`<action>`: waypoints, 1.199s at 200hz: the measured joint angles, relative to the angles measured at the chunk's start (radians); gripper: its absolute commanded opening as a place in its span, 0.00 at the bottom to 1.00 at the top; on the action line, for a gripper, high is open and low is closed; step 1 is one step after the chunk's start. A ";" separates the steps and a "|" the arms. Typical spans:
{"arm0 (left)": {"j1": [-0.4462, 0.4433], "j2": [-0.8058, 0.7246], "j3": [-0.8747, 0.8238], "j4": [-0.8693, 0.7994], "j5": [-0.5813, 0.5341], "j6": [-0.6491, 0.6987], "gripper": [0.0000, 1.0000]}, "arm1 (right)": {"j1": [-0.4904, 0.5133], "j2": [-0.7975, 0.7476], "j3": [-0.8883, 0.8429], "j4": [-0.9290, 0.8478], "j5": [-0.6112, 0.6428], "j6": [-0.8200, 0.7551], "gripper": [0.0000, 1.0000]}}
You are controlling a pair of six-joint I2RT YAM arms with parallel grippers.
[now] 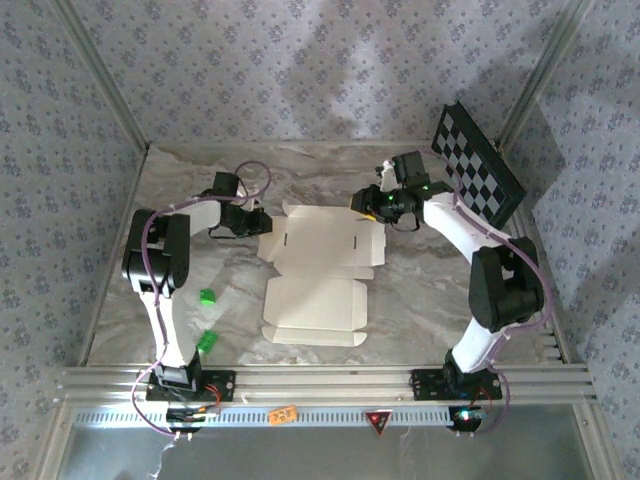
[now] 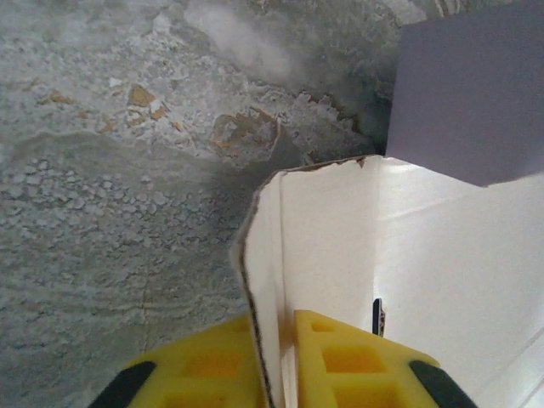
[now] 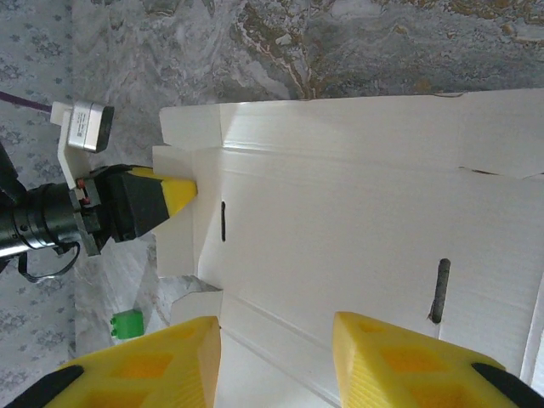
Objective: Fold the paper box
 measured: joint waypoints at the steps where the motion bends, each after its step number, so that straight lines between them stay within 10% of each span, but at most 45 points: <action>1: 0.000 0.000 0.000 0.000 0.001 0.000 0.12 | 0.000 -0.001 -0.001 0.000 0.001 -0.001 0.41; 121: -0.014 -0.346 0.005 0.016 0.365 0.167 0.00 | -0.130 -0.363 0.080 -0.188 -0.073 -0.409 0.55; 240: -0.084 -0.517 0.212 -0.356 0.708 0.521 0.02 | 0.050 -0.350 0.469 -0.658 -0.127 -0.914 0.63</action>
